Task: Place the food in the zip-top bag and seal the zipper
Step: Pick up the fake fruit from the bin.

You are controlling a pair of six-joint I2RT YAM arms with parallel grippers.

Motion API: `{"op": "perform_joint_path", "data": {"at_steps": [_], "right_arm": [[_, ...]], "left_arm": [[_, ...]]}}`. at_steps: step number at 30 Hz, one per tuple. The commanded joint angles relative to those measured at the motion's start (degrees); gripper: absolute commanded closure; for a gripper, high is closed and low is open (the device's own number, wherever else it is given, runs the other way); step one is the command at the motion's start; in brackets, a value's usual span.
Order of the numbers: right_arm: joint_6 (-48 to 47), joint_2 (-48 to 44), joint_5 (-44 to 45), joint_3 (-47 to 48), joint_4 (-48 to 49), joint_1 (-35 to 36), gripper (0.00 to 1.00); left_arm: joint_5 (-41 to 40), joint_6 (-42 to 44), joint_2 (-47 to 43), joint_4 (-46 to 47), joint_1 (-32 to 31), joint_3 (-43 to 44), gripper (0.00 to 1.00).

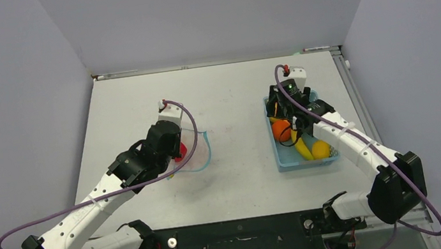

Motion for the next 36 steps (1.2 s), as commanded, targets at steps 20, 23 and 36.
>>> {"op": "perform_joint_path", "data": {"at_steps": [20, 23, 36], "right_arm": [[1.1, 18.5, -7.8, 3.1, 14.7, -9.3, 0.19], [1.6, 20.1, -8.1, 3.3, 15.8, -10.0, 0.18], [2.3, 26.3, -10.0, 5.2, 18.7, -11.0, 0.24]], "left_arm": [[-1.2, -0.1, 0.1, 2.7, 0.1, 0.3, 1.0], [-1.2, -0.1, 0.2, 2.7, 0.1, 0.3, 1.0], [-1.5, 0.0, 0.2, 2.6, 0.1, 0.3, 1.0]]}}
